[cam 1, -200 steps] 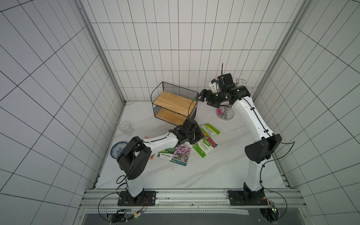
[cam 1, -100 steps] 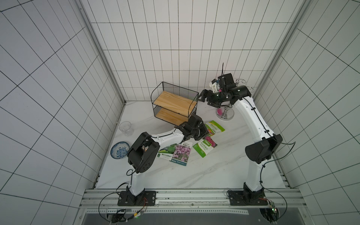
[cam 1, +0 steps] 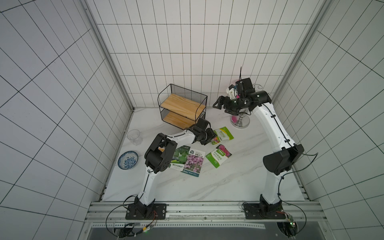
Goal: Take the seed bag off the shelf
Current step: Place the seed packet at the center of the board, then reset both arms
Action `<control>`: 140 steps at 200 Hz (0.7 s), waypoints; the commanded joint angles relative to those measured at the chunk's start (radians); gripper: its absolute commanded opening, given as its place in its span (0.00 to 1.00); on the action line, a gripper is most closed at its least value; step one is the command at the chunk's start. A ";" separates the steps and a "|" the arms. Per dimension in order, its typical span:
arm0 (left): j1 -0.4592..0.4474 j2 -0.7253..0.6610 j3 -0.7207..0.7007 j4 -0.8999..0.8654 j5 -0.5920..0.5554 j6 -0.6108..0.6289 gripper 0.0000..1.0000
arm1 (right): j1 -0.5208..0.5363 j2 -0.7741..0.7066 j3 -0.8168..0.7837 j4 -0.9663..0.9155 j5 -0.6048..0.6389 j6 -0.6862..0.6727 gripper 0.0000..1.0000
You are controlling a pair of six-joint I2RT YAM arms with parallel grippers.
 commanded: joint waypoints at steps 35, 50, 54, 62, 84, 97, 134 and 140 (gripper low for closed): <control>-0.066 -0.167 -0.077 -0.012 0.008 -0.010 0.82 | -0.063 -0.050 0.017 -0.059 0.000 -0.042 0.95; -0.088 -0.222 -0.095 -0.037 0.012 0.007 0.98 | -0.095 -0.065 0.006 -0.083 0.006 -0.062 0.95; -0.093 -0.240 -0.101 -0.055 0.005 0.012 0.98 | -0.106 -0.070 0.000 -0.091 0.008 -0.068 0.96; -0.098 -0.277 -0.113 -0.099 -0.015 0.025 0.98 | -0.124 -0.082 -0.017 -0.106 0.013 -0.080 0.97; -0.089 -0.415 -0.185 -0.178 -0.077 0.069 0.98 | -0.170 -0.132 -0.113 -0.125 0.029 -0.107 0.99; -0.065 -0.500 -0.226 -0.235 -0.109 0.103 0.98 | -0.183 -0.168 -0.196 -0.132 0.053 -0.127 0.98; 0.087 -0.757 -0.315 -0.426 -0.221 0.273 0.98 | -0.183 -0.284 -0.484 -0.099 0.138 -0.219 0.98; 0.130 -0.797 -0.327 -0.456 -0.244 0.301 0.98 | -0.185 -0.307 -0.536 -0.090 0.168 -0.228 0.99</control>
